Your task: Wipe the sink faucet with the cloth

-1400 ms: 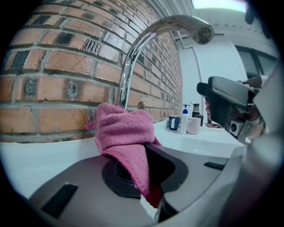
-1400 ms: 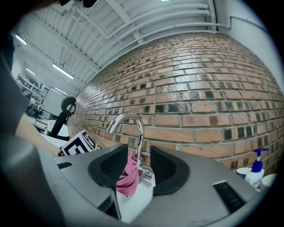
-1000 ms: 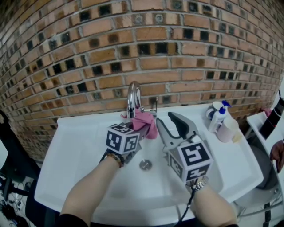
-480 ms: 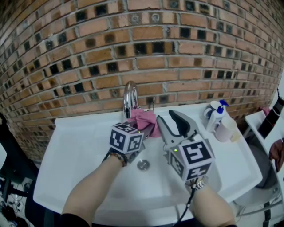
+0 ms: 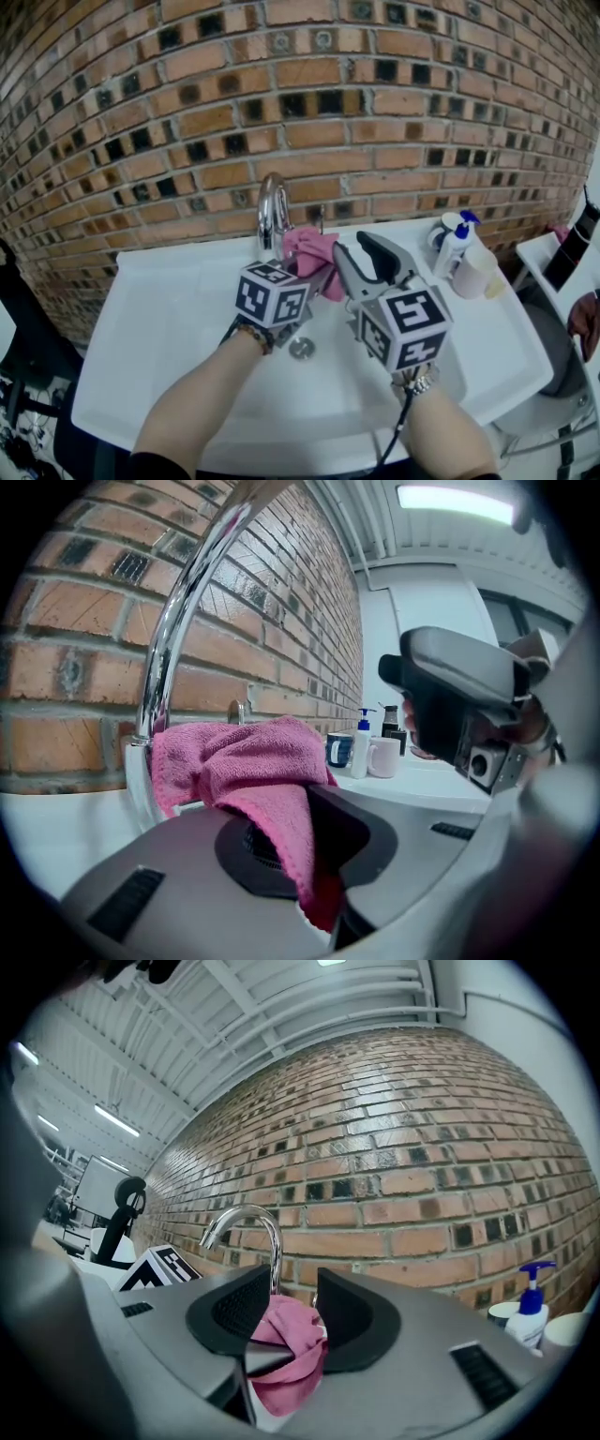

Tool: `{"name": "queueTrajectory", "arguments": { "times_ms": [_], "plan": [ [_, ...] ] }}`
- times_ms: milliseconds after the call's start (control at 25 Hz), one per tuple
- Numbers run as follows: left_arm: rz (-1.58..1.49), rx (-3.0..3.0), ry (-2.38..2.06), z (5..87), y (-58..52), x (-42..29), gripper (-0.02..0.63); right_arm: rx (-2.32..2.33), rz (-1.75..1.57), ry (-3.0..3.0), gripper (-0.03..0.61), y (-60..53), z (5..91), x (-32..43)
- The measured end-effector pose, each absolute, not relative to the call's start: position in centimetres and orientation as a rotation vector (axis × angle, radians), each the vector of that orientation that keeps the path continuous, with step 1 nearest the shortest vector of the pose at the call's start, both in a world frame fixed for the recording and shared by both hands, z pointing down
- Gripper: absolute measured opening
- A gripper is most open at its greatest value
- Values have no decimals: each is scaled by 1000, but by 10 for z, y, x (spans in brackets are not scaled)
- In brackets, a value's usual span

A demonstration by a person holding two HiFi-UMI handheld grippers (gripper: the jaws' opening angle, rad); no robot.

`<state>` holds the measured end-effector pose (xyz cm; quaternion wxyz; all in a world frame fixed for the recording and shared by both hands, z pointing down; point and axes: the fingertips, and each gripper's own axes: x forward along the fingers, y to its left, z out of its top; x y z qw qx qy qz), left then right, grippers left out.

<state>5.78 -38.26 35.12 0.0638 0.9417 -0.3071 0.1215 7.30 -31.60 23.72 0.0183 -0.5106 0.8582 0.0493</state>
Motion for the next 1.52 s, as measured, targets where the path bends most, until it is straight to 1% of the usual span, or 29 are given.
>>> {"name": "queueTrajectory", "arguments": {
  "times_ms": [200,400,480,520,680,800,920,1080,1400,1440,1480,1520],
  "plan": [
    [359,2881,-881,345,-361,57,31,-1464,55,2753,170,-320,244,68],
    [363,2918,-840,336,-333,40,31,-1263,81,2913,170,-311,247,60],
    [364,2937,-808,333,-320,33,31,-1170,143,3010,172,-301,248,52],
    [362,2946,-787,331,-314,29,31,-1127,198,3064,180,-293,249,48],
    [354,2975,-679,326,-288,16,31,-943,430,3263,292,-259,260,31],
    [362,2993,-586,323,-268,7,31,-848,592,3335,328,-239,267,22],
    [378,3007,-479,320,-244,3,31,-813,756,3390,345,-222,274,11],
    [381,3008,-325,316,-210,-2,31,-765,921,3428,345,-200,286,-8],
    [291,2999,-132,301,-156,-8,32,-683,949,3457,345,-164,306,-27],
    [279,2998,-122,298,-151,-9,32,-687,958,3446,327,-160,305,-28],
    [269,2996,-117,296,-147,-9,32,-699,968,3432,269,-157,303,-28],
    [260,2995,-119,293,-143,-10,34,-712,979,3419,248,-153,301,-28]
  ]
}}
